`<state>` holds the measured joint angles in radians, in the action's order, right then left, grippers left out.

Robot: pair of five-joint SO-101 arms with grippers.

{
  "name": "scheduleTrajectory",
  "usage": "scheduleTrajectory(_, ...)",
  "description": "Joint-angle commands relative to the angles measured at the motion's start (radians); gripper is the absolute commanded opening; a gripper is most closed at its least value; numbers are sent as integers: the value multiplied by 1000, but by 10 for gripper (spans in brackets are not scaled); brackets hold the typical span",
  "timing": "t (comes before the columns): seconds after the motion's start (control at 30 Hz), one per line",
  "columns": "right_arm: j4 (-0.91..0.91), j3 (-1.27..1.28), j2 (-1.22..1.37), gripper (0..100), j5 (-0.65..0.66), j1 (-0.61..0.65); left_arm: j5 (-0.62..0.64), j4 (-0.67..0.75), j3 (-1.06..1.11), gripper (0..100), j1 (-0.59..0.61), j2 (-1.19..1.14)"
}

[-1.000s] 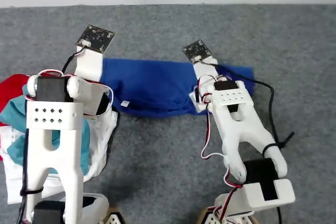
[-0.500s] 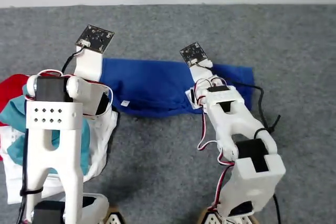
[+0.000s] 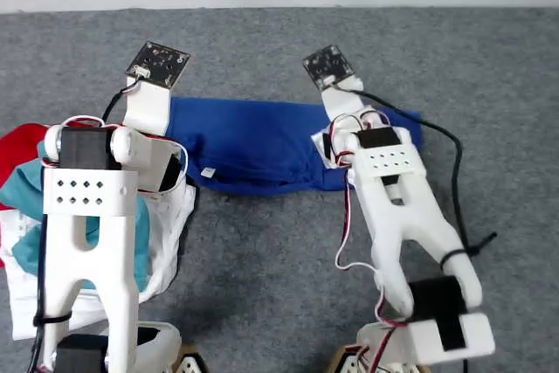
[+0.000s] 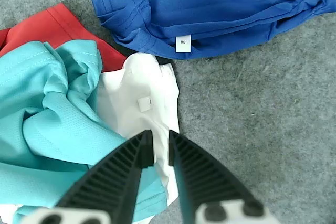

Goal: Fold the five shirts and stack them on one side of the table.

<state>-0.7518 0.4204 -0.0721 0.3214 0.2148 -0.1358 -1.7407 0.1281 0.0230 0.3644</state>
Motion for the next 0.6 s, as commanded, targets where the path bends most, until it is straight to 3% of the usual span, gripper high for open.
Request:
scheduleTrajectory(0.0, -41, -35, -50, 180, -11, -7, 5, -12, 5, 51, -8, 28)
scheduleTrajectory(0.2, 4, -35, 56, 180, -12, 42, 5, -5, 88, 51, -8, 28)
scheduleTrajectory(0.4, 133, -41, 246, 180, -5, 102, 5, 97, 197, 51, 0, 28)
scheduleTrajectory(0.57, 111, -87, 283, 180, -9, 104, 5, 304, 414, 51, 0, 28)
